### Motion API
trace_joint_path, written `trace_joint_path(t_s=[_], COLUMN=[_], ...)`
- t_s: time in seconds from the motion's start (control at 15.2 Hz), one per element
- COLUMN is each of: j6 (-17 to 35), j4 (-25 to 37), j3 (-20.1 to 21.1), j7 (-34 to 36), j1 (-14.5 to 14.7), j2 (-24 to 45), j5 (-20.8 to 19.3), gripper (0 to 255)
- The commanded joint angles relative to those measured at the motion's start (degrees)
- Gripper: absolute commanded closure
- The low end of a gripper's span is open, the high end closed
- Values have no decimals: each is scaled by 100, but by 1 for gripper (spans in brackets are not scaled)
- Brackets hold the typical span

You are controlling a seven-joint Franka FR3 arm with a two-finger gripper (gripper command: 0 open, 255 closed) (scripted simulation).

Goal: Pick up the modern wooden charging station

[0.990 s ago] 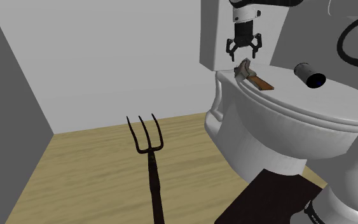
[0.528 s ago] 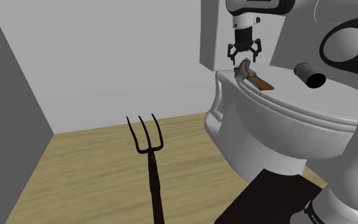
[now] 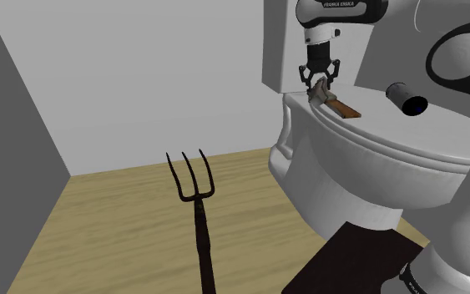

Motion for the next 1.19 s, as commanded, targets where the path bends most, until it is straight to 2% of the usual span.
trace_joint_path(t_s=[0.0, 0.33, 0.79, 1.12], j6=[3, -23, -691, -1256], j4=[-12, 43, 1000, 1901], j3=[0, -2, -8, -20], j7=[1, -9, -132, -243], j1=[0, -3, 14, 31], j2=[2, 28, 307, 634], j5=[1, -1, -26, -57], gripper=[255, 255, 255, 255])
